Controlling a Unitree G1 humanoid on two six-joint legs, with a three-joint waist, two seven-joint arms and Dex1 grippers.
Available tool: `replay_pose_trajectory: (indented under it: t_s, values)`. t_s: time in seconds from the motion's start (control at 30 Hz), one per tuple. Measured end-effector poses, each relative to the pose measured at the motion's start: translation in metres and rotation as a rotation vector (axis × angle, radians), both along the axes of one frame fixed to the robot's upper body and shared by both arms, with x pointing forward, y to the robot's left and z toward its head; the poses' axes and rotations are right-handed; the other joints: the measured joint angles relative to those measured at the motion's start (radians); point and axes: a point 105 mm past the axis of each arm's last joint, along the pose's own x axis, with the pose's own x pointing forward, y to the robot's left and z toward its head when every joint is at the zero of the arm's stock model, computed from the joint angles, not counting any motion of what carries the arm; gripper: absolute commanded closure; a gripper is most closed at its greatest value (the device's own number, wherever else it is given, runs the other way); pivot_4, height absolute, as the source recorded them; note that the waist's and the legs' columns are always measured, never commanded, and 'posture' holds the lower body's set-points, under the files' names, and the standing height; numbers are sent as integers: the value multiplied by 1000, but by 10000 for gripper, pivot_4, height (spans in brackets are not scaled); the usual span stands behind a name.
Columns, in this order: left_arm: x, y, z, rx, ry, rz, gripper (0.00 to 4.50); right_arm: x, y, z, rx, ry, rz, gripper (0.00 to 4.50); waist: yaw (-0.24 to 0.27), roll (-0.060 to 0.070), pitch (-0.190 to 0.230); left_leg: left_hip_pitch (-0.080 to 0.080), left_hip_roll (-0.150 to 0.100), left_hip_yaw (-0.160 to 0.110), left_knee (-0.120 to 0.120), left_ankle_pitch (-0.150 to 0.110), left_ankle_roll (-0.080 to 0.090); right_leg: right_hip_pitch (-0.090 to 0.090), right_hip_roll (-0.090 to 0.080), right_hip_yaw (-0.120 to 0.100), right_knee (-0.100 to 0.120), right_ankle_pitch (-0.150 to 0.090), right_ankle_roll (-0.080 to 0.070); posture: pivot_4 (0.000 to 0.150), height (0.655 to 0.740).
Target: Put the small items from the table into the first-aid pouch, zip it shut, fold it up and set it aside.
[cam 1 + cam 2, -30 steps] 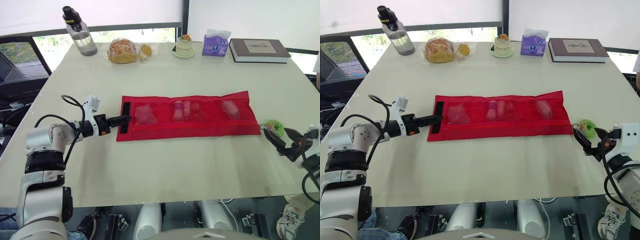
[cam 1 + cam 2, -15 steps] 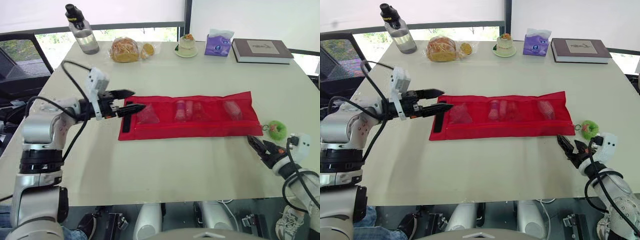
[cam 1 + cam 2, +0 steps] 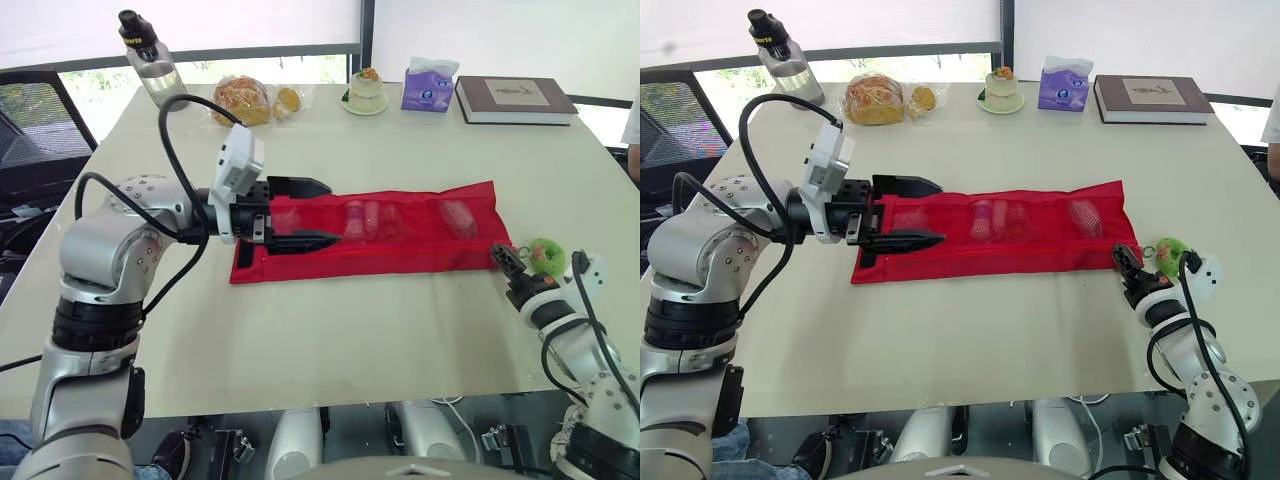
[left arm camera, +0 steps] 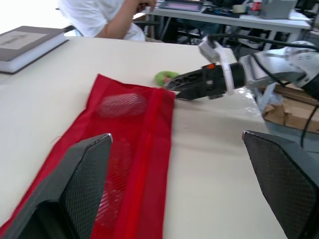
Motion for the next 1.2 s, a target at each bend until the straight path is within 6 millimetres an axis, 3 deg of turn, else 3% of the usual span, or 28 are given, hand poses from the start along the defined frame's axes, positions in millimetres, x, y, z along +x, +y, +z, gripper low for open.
replay_pose_trajectory:
  t_s: [0.5, 0.6, 0.73, 0.83, 1.07, 1.2]
  values:
    - [-17, -13, 3, 1, -2, -92, 412, 25, 18, 5, 110, -51, 6, 0, -1, 0, 0, 0, 0, 1, 0, 0, 0, -1, 0, 1, 0, 0, 0, 1500, 7400]
    - [-18, -14, 1, 4, 1, -95, 0, 28, 21, 4, 106, -58, 7, 6761, -1, 0, 0, 0, 0, 1, 0, 0, 0, -1, 0, 1, 0, 0, 0, 1500, 7400]
    - [-17, -14, 1, 3, 0, -94, 0, 32, 20, -4, 86, -59, -23, 26938, 0, 1, 0, -1, 0, 1, 0, 0, 0, -2, 0, 1, 0, 0, 0, 1500, 7400]
    - [-16, -14, 1, -2, -2, -79, 0, 32, 19, 2, 60, -113, -28, 43158, 2, 1, 1, -1, 0, 1, 0, 0, 0, -2, 0, 1, 0, 0, 0, 1500, 7400]
    - [-11, -16, 1, -17, -4, -52, 0, 9, 1, 0, -57, -127, -17, 44264, 13, 1, 1, -3, -3, 0, 0, 0, 0, -1, -1, 4, 0, 0, 0, 1500, 7400]
    - [-6, -14, -2, -12, 0, -30, 0, -12, -25, 3, -229, -119, 11, 44264, 9, 2, 1, -3, -5, 1, 0, 0, 0, -1, 0, 7, -1, -1, 1, 1500, 7400]
